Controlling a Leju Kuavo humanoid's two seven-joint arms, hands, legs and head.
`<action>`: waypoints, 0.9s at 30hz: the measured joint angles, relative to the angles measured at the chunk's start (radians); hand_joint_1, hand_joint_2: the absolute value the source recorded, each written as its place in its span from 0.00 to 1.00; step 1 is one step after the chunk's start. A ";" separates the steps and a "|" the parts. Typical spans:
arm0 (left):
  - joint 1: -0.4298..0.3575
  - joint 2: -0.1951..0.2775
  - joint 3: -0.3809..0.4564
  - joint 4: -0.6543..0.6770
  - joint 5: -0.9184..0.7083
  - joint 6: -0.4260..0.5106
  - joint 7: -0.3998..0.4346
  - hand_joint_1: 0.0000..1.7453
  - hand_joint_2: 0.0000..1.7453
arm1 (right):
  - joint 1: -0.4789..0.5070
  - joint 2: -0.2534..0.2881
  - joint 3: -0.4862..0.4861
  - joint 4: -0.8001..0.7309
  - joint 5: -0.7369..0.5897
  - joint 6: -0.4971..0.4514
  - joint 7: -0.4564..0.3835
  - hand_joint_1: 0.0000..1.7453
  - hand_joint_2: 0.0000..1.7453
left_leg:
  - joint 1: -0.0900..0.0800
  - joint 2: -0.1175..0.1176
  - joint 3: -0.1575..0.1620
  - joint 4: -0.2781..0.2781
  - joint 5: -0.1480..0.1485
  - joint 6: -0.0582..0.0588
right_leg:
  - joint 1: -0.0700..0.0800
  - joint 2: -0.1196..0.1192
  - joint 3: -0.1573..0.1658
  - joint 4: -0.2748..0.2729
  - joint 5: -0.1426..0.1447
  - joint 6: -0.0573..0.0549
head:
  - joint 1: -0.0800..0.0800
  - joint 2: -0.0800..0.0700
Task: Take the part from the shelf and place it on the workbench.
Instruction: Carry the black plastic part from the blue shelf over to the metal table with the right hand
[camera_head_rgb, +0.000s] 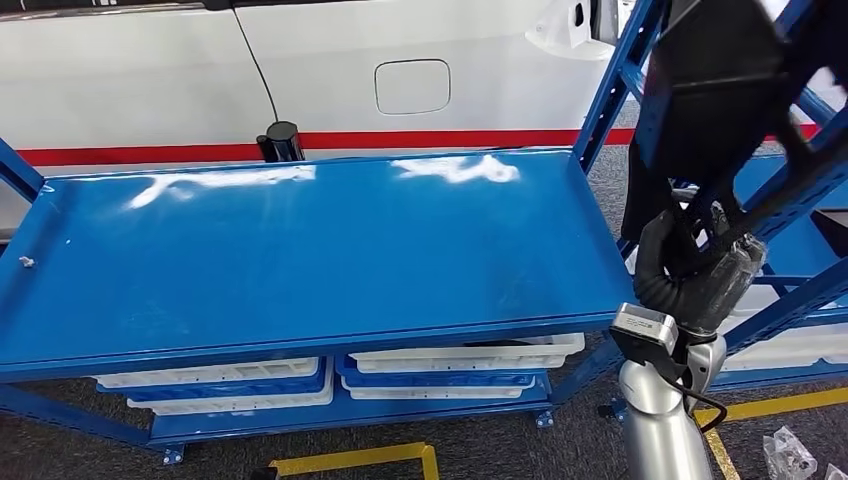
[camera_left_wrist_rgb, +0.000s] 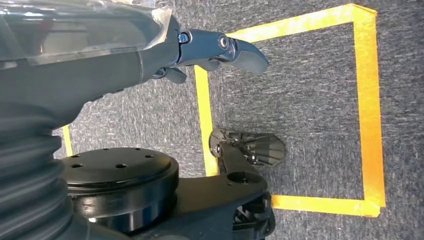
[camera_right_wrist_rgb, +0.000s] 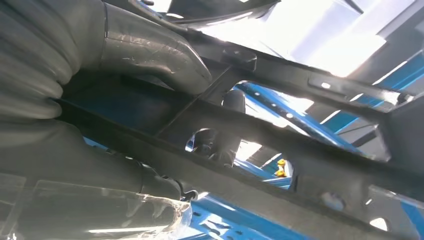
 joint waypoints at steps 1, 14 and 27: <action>0.000 0.000 0.000 0.000 0.000 0.000 0.000 0.00 1.00 | 0.001 -0.001 0.000 0.000 0.000 0.000 0.000 1.00 1.00 | 0.000 0.000 -0.001 0.000 0.001 -0.001 | -0.001 0.000 -0.003 0.012 0.000 0.006 | 0.000 0.000; -0.001 0.000 0.002 0.000 0.003 0.002 0.003 0.00 1.00 | -0.001 0.002 0.000 0.001 0.003 -0.002 0.007 1.00 1.00 | 0.015 -0.002 -0.092 0.212 -0.131 -0.071 | -0.007 -0.001 0.127 -0.272 0.122 -0.028 | -0.007 0.000; -0.006 -0.001 0.002 0.000 0.000 0.000 0.006 0.00 1.00 | 0.011 0.003 -0.002 -0.005 0.018 -0.005 0.017 1.00 1.00 | 0.003 0.000 0.034 0.004 -0.027 -0.015 | -0.001 -0.006 0.068 -0.215 0.113 0.008 | 0.000 0.000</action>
